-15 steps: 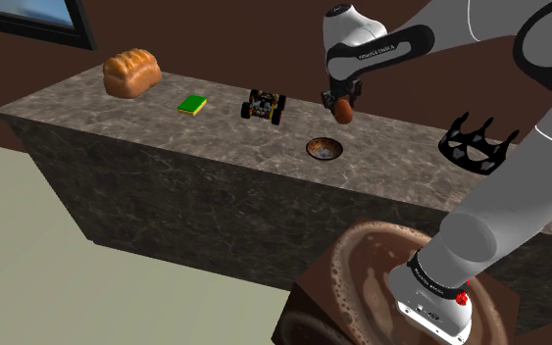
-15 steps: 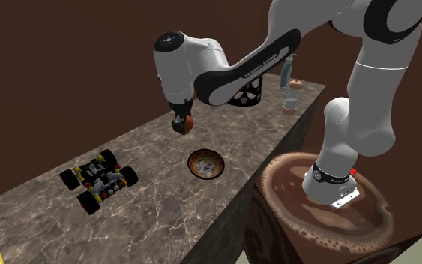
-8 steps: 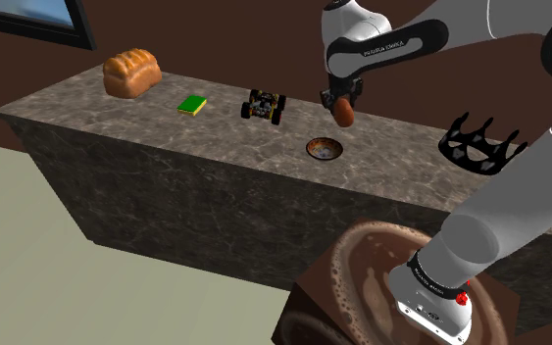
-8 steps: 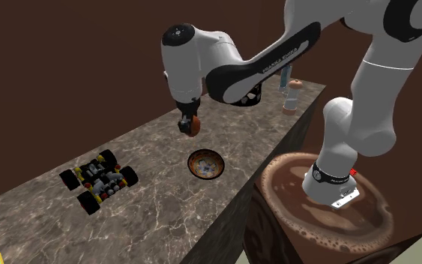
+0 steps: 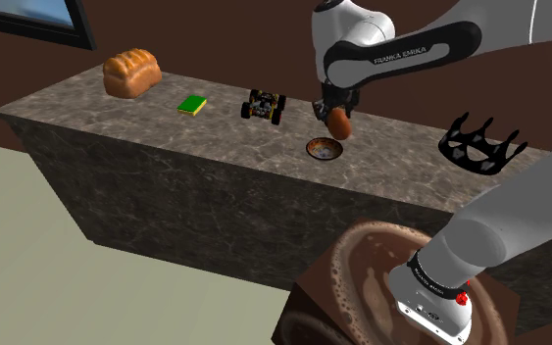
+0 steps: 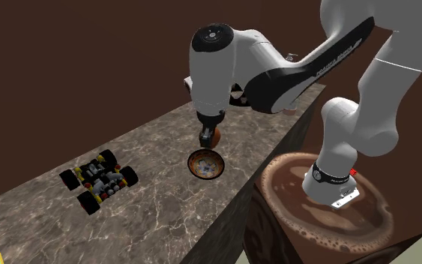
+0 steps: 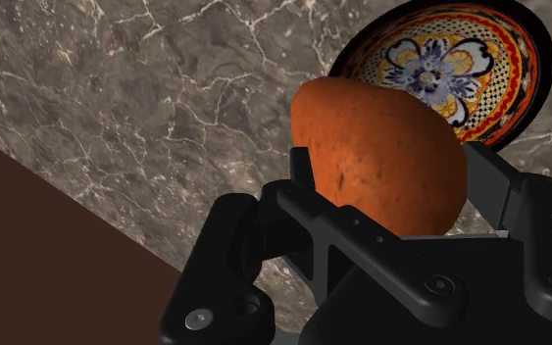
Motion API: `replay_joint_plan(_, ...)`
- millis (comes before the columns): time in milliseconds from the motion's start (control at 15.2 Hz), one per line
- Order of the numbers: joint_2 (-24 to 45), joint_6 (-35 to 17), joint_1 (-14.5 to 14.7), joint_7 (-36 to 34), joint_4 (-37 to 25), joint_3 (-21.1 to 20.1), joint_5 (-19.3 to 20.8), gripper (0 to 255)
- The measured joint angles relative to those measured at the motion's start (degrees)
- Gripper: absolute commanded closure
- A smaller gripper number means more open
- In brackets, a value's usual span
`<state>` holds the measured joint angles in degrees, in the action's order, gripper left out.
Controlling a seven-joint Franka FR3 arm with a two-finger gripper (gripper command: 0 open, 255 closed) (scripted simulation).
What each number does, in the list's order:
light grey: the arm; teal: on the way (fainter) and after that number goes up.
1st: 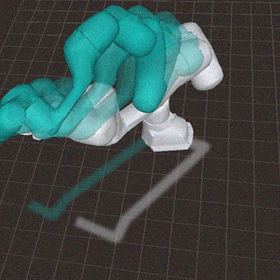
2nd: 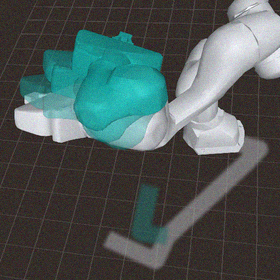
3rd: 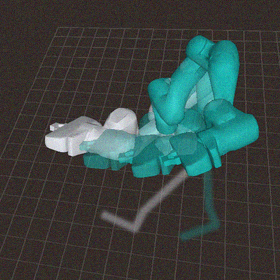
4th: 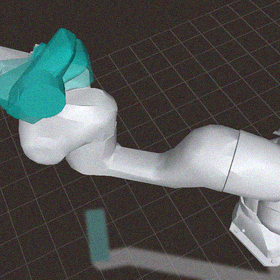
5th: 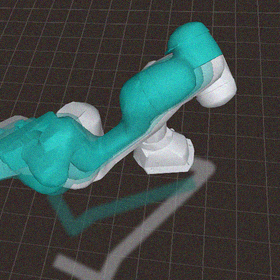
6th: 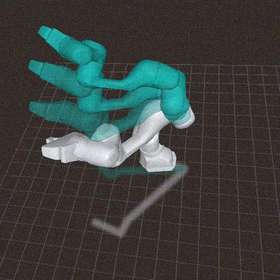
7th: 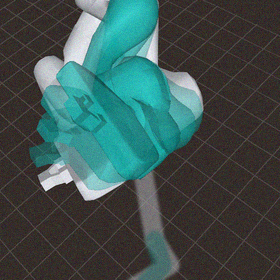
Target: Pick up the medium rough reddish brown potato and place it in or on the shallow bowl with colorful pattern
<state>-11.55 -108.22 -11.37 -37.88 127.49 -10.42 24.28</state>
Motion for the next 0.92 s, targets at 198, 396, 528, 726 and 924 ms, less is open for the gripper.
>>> replay_joint_plan(198, -0.6, -0.4, 0.7, -1.8, 1.7, -0.9, -0.4, 255)
replay_joint_plan(396, -0.1, -2.2, 0.7, -2.8, 3.2, -1.0, 0.0, 255)
replay_joint_plan(528, 0.6, -3.7, 0.6, -3.5, 4.1, -1.0, 0.4, 255)
replay_joint_plan(726, 1.4, -5.8, 0.5, -4.6, 5.7, -0.9, 1.0, 255)
replay_joint_plan(924, 2.9, -7.9, 0.3, -5.7, 6.7, -0.9, 1.8, 255)
